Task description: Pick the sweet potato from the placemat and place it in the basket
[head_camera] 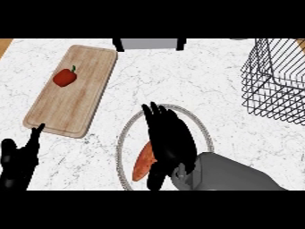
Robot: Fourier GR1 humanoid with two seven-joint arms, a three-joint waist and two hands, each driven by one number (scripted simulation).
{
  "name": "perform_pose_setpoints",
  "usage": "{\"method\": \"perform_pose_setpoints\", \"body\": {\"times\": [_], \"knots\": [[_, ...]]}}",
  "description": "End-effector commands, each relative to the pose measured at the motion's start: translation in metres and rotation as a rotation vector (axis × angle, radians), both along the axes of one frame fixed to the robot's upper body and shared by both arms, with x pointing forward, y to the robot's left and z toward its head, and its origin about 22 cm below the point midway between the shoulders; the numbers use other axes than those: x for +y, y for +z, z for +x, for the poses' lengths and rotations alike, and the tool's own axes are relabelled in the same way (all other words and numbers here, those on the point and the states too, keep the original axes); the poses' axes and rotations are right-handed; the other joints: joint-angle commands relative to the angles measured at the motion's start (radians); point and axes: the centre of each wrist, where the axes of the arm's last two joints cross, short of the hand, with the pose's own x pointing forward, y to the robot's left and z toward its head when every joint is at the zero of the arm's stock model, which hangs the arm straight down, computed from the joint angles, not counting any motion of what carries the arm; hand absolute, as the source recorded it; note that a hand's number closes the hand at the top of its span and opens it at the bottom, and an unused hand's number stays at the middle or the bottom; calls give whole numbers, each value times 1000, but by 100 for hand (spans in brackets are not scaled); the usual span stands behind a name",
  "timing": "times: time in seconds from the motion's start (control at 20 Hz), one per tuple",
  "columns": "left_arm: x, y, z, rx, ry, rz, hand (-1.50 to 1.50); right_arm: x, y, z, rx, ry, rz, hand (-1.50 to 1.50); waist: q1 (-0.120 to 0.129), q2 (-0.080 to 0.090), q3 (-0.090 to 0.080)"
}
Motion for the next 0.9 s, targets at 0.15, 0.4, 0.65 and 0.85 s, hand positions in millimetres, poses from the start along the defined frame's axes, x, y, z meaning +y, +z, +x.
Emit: {"method": "perform_pose_setpoints", "body": {"times": [0.15,0.4,0.65,0.85], "knots": [[-24,-26,-9,117,-58,-111,0,17,-26,-5,49,-136,-49,-150,3,12,-21],[-26,-18,-1,103,-52,-109,0,23,-31,2,69,-131,-93,-150,6,12,-21],[-33,-23,-14,105,-42,-93,0,17,-62,-6,137,-136,-135,-150,8,10,-20],[-31,-27,-6,99,-43,-111,0,19,-58,15,162,-161,-133,-150,10,14,-21]]}}
